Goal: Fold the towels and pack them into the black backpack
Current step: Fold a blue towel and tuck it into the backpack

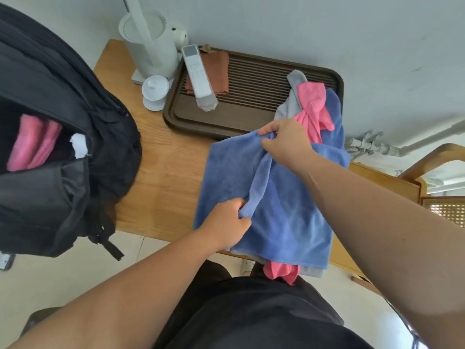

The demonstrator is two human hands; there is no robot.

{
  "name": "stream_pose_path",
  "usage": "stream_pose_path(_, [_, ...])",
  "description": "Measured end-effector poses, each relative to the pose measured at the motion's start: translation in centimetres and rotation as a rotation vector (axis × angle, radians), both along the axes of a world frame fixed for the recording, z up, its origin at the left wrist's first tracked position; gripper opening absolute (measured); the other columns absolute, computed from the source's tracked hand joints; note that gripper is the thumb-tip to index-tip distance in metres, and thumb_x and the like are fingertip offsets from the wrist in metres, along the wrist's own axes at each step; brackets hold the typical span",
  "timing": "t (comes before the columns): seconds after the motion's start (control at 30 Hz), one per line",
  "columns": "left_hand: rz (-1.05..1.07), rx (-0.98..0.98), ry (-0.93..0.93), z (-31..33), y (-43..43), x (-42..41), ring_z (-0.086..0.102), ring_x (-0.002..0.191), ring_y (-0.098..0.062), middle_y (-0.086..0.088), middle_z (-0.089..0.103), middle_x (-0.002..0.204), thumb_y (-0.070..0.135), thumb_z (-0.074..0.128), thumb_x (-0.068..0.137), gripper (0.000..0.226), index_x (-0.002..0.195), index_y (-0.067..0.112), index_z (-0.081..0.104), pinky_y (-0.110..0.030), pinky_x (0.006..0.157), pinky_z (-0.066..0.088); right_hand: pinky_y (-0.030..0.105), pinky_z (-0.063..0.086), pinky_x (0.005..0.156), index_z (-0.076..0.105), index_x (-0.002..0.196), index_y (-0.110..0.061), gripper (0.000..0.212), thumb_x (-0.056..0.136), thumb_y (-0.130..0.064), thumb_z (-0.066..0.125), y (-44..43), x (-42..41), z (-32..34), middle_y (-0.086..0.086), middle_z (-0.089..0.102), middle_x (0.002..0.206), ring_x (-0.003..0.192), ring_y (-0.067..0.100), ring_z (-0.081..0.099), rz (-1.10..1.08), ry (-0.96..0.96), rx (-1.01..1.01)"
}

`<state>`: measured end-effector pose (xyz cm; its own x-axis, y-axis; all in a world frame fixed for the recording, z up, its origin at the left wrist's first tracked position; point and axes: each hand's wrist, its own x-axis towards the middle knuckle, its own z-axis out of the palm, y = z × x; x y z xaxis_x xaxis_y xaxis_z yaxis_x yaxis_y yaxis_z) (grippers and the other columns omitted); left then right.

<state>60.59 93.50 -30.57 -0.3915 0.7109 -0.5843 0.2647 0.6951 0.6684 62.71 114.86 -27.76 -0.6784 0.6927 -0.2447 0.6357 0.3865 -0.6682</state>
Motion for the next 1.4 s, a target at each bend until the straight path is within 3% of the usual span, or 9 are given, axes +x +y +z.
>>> stream_pose_path(0.17, [0.003,-0.069,-0.031,-2.4,1.5,2.6,0.049,0.063,-0.021,-0.003,0.056,0.075,0.016,0.052,0.092,0.006,0.090,0.011,0.052,-0.038,0.057,0.047,0.032,0.048,0.083,0.070,0.117,-0.009,0.035,0.086,0.000,0.055,1.9,2.8,-2.1,0.006,0.062,0.122,0.103,0.023,0.061,0.154,-0.204,0.140])
stream_pose_path(0.3, [0.066,-0.145,-0.175,-2.9,1.7,3.5,0.060,0.063,-0.017,-0.001,0.066,0.082,0.046,0.056,0.096,0.024,0.101,0.023,0.062,-0.030,0.056,0.051,0.040,0.052,0.080,0.062,0.124,-0.013,0.038,0.086,-0.016,0.063,2.2,3.7,-3.1,0.006,0.047,0.125,0.101,0.031,0.059,0.321,-0.417,0.246])
stream_pose_path(0.43, [0.227,-0.160,0.155,-3.6,0.1,1.5,0.061,0.077,-0.016,0.003,0.063,0.082,0.045,0.054,0.097,0.024,0.101,0.023,0.060,-0.035,0.066,0.050,0.040,0.043,0.079,0.066,0.107,-0.015,0.031,0.080,-0.029,0.066,0.3,3.4,-2.6,0.008,0.048,0.118,0.100,0.031,0.049,0.371,-0.332,0.597])
stream_pose_path(0.6, [0.435,-0.253,0.445,-4.9,-3.9,-2.6,0.057,0.105,-0.022,-0.003,0.055,0.122,0.041,0.068,0.090,0.046,0.128,0.019,0.053,-0.035,0.080,0.050,0.041,0.036,0.084,0.067,0.103,-0.021,0.023,0.084,-0.032,0.061,-2.9,-0.2,-2.9,0.003,0.050,0.116,0.106,0.029,0.045,0.618,-0.248,0.786])
stream_pose_path(0.8, [0.252,-0.383,0.385,-6.3,-5.4,-4.2,0.053,0.066,-0.011,0.003,0.061,0.079,0.041,0.071,0.087,0.027,0.081,0.020,0.055,-0.026,0.052,0.035,0.041,0.035,0.093,0.058,0.128,-0.031,0.043,0.086,-0.021,0.060,-5.8,-5.5,-5.5,-0.004,0.048,0.136,0.121,0.027,0.041,0.894,-0.376,0.769])
stream_pose_path(0.9, [0.201,-0.340,0.334,-6.8,-5.9,-4.5,0.051,0.060,-0.013,0.002,0.057,0.068,0.033,0.070,0.088,0.030,0.069,0.018,0.053,-0.028,0.050,0.033,0.039,0.031,0.088,0.051,0.129,-0.029,0.050,0.083,-0.018,0.065,-6.2,-7.2,-6.4,-0.006,0.055,0.121,0.114,0.025,0.042,0.926,-0.412,0.781])
stream_pose_path(1.1, [0.256,-0.170,0.018,-5.9,-6.8,-5.7,0.038,0.056,-0.015,0.003,0.041,0.061,0.011,0.065,0.081,0.029,0.067,0.016,0.040,-0.029,0.053,0.032,0.037,0.036,0.091,0.067,0.105,-0.024,0.022,0.084,-0.021,0.064,-6.3,-8.2,-6.1,-0.002,0.051,0.104,0.106,0.024,0.042,0.933,-0.559,0.898])
stream_pose_path(1.23, [0.406,-0.127,-0.151,-5.0,-8.3,-7.7,0.054,0.059,-0.024,-0.005,0.051,0.070,0.010,0.064,0.079,0.023,0.073,0.015,0.042,-0.035,0.046,0.049,0.037,0.036,0.083,0.062,0.112,-0.021,0.024,0.089,-0.015,0.057,-7.6,-9.9,-4.7,0.001,0.052,0.110,0.102,0.025,0.046,0.856,-0.476,0.806])
stream_pose_path(1.4, [0.421,-0.163,-0.009,-4.3,-12.8,-12.2,0.051,0.055,-0.025,-0.005,0.047,0.064,0.009,0.062,0.079,0.024,0.071,0.015,0.041,-0.036,0.051,0.046,0.039,0.033,0.073,0.054,0.121,-0.018,0.032,0.091,-0.007,0.053,-11.0,-14.2,-3.6,0.006,0.046,0.120,0.104,0.028,0.050,0.788,-0.406,0.617])
